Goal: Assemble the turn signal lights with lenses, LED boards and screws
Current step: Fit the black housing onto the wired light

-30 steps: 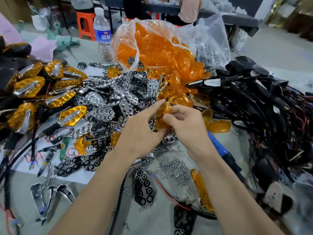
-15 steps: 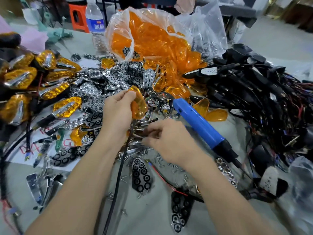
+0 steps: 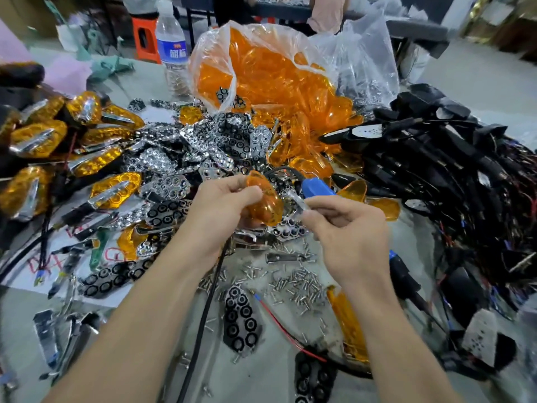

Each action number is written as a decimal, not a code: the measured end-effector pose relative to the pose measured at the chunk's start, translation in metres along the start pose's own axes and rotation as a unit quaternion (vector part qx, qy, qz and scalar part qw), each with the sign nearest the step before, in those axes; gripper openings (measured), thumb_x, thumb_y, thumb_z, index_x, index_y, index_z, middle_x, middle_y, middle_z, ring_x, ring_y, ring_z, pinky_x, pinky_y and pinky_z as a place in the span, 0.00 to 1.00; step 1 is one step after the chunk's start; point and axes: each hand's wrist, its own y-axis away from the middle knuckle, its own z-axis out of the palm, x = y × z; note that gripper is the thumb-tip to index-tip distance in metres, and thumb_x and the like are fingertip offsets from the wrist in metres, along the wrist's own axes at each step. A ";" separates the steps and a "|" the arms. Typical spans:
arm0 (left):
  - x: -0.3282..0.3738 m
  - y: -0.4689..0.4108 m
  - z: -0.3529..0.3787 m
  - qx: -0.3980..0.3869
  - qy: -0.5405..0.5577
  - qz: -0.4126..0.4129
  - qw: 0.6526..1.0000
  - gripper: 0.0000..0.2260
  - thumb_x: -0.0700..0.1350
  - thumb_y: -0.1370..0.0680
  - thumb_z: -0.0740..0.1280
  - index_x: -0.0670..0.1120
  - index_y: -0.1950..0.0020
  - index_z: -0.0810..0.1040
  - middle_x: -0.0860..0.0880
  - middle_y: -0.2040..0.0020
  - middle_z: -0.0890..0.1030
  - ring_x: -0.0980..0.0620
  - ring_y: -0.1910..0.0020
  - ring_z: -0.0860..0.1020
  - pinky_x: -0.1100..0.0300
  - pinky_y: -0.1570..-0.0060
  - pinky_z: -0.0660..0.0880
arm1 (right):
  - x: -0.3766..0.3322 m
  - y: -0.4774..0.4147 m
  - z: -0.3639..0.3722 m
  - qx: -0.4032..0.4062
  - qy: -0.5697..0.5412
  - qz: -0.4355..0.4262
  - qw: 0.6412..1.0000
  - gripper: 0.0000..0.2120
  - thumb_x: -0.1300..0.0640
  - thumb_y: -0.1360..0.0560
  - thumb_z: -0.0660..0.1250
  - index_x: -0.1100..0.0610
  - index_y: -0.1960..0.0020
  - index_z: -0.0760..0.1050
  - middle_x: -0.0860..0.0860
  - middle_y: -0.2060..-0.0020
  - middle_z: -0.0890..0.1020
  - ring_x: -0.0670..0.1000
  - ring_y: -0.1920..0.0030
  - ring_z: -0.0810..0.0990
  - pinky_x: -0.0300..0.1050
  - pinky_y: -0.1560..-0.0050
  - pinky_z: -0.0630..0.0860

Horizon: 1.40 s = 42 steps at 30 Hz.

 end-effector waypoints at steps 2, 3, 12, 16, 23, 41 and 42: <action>-0.002 0.001 0.002 -0.034 0.014 0.003 0.999 0.09 0.35 0.19 0.67 0.45 0.50 0.86 0.42 0.55 0.88 0.48 0.61 0.86 0.60 0.65 0.82 | 0.000 0.001 0.001 0.007 -0.059 0.010 0.998 0.15 0.62 0.27 0.78 0.41 0.54 0.86 0.44 0.65 0.85 0.45 0.68 0.81 0.41 0.63 0.81; -0.002 0.001 0.003 -0.047 0.019 0.005 0.999 0.09 0.34 0.19 0.67 0.45 0.49 0.86 0.42 0.55 0.88 0.49 0.61 0.86 0.60 0.65 0.83 | 0.001 0.001 0.002 0.001 -0.074 0.017 0.997 0.15 0.62 0.27 0.78 0.41 0.51 0.87 0.45 0.65 0.85 0.45 0.68 0.80 0.43 0.63 0.81; -0.006 0.006 0.009 -0.072 0.021 0.008 0.997 0.09 0.33 0.20 0.68 0.42 0.50 0.86 0.40 0.57 0.88 0.48 0.63 0.85 0.62 0.69 0.80 | 0.004 0.003 0.011 -0.036 -0.059 0.007 0.998 0.18 0.64 0.25 0.76 0.38 0.51 0.86 0.39 0.59 0.87 0.40 0.62 0.82 0.35 0.58 0.74; -0.009 0.008 0.014 -0.047 0.000 0.020 0.999 0.09 0.33 0.22 0.70 0.44 0.54 0.87 0.39 0.56 0.87 0.41 0.61 0.83 0.63 0.73 0.75 | 0.007 0.007 0.014 0.009 -0.013 -0.032 0.999 0.18 0.64 0.26 0.77 0.40 0.50 0.87 0.38 0.59 0.86 0.40 0.61 0.82 0.30 0.59 0.73; -0.011 0.012 0.018 -0.007 -0.015 0.055 0.998 0.08 0.30 0.23 0.71 0.40 0.54 0.87 0.42 0.61 0.87 0.51 0.69 0.82 0.65 0.77 0.71 | 0.006 0.018 0.020 0.032 0.070 -0.081 0.994 0.12 0.61 0.23 0.75 0.47 0.43 0.87 0.43 0.58 0.84 0.46 0.60 0.81 0.50 0.52 0.81; -0.010 0.011 0.024 0.051 0.102 -0.010 0.993 0.09 0.37 0.26 0.76 0.46 0.65 0.88 0.45 0.65 0.85 0.54 0.71 0.80 0.65 0.73 0.75 | 0.007 0.027 0.035 0.040 0.076 -0.093 0.992 0.12 0.59 0.22 0.75 0.49 0.41 0.86 0.44 0.56 0.86 0.46 0.56 0.83 0.50 0.51 0.82; -0.010 0.011 0.025 0.057 0.093 -0.003 0.994 0.10 0.37 0.25 0.76 0.47 0.66 0.88 0.45 0.65 0.85 0.54 0.70 0.80 0.64 0.72 0.76 | 0.008 0.028 0.036 0.040 0.079 -0.093 0.992 0.12 0.59 0.22 0.74 0.49 0.40 0.86 0.44 0.56 0.86 0.46 0.56 0.83 0.51 0.50 0.82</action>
